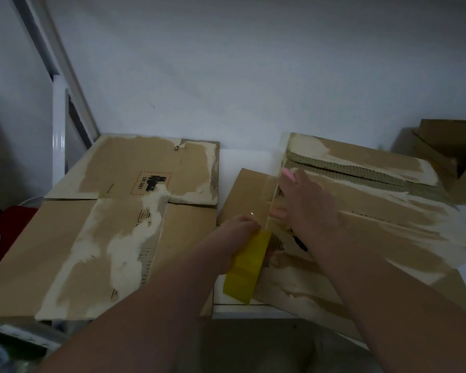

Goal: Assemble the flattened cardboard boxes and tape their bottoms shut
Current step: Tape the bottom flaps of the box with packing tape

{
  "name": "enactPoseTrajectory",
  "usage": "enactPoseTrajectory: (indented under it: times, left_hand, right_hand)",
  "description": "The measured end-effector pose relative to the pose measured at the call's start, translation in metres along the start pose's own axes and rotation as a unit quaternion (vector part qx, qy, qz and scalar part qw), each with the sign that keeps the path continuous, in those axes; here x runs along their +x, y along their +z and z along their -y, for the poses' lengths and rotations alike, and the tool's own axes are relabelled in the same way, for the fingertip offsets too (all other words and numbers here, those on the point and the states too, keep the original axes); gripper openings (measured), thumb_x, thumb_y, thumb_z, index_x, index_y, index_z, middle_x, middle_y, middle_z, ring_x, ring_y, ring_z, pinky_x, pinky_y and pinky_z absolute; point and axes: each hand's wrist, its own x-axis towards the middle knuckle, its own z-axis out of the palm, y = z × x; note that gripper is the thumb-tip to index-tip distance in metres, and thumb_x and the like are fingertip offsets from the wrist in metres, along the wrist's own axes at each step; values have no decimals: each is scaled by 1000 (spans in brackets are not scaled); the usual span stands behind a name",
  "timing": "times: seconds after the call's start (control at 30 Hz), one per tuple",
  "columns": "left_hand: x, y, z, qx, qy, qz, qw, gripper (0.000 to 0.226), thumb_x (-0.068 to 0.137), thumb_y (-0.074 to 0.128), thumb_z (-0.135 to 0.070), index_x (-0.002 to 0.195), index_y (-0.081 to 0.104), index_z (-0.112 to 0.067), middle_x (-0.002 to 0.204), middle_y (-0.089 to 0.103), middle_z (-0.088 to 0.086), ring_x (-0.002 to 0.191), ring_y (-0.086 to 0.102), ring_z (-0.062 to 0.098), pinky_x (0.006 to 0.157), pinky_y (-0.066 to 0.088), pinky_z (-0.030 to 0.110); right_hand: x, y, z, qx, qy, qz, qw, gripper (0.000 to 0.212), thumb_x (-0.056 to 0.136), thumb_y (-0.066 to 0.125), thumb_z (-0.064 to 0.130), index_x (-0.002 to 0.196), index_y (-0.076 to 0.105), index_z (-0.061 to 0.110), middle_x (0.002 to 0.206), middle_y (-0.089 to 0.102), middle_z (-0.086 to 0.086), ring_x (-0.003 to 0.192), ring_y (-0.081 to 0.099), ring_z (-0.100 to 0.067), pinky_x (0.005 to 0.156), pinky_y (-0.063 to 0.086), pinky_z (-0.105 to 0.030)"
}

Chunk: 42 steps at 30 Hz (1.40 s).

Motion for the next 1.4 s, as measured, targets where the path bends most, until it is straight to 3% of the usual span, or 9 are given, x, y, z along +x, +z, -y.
enactPoseTrajectory:
  times: [0.17,0.23,0.37,0.5,0.7,0.87,1.0,1.17,1.4]
  left_hand:
    - [-20,-12,-9,16,21,23,999,12,70,62,-35,81,58,-33,118,60,26,108,60,43,96,46,57]
    - [-30,-18,-12,28,47,24,998,6,79,62,-34,82,57,-34,112,60,22,101,63,39,89,50,48]
    - [-37,-30,-11,17,92,32,995,3,96,51,-24,99,50,-24,96,56,11,75,61,23,66,47,31]
    - [-45,-32,-6,11,111,12,994,4,96,53,-28,99,51,-25,103,59,14,87,59,29,70,48,36]
    - [-49,-34,19,53,160,-69,983,8,94,55,-28,101,50,-29,109,54,8,90,55,24,74,49,39]
    - [-57,-40,31,133,250,-145,948,39,84,70,-25,112,45,-35,118,50,-9,100,56,21,85,53,42]
    - [-59,-48,39,164,292,-142,932,58,81,73,-21,123,35,-35,120,47,-13,96,61,20,82,56,35]
    - [-58,-52,47,223,332,-130,907,37,89,65,-19,106,44,-44,118,49,-15,96,59,13,78,55,26]
    - [-56,-51,43,305,340,-182,871,17,94,57,-21,109,61,-27,112,49,-13,101,52,10,87,49,26]
  right_hand:
    - [-4,-4,2,-28,8,16,999,58,80,68,48,125,45,20,125,46,-2,102,54,-25,75,44,-33]
    - [-6,-11,2,13,13,-15,1000,48,84,58,57,114,54,20,125,50,0,102,57,-25,76,49,-35]
    - [-29,-20,24,174,-25,-89,980,28,90,59,42,97,69,17,95,62,0,84,61,-18,64,44,-25]
    - [-44,-9,49,420,113,66,898,14,86,64,41,88,67,28,113,60,4,96,59,-9,76,53,-28]
    - [-50,-3,70,527,179,68,828,21,93,59,18,72,59,15,92,49,2,85,57,-16,65,55,-21]
    - [-55,8,82,545,245,107,795,20,95,55,25,78,52,14,97,51,-3,91,60,-25,81,56,-48]
    - [-57,9,90,529,254,117,801,23,94,55,28,74,52,17,108,45,2,88,58,-20,83,56,-46]
    - [-54,10,92,510,264,126,809,20,91,57,25,74,54,16,108,47,0,99,57,-25,83,55,-44]
    - [-58,8,93,499,251,135,819,16,93,55,27,79,53,20,101,55,-2,97,58,-23,85,52,-40]
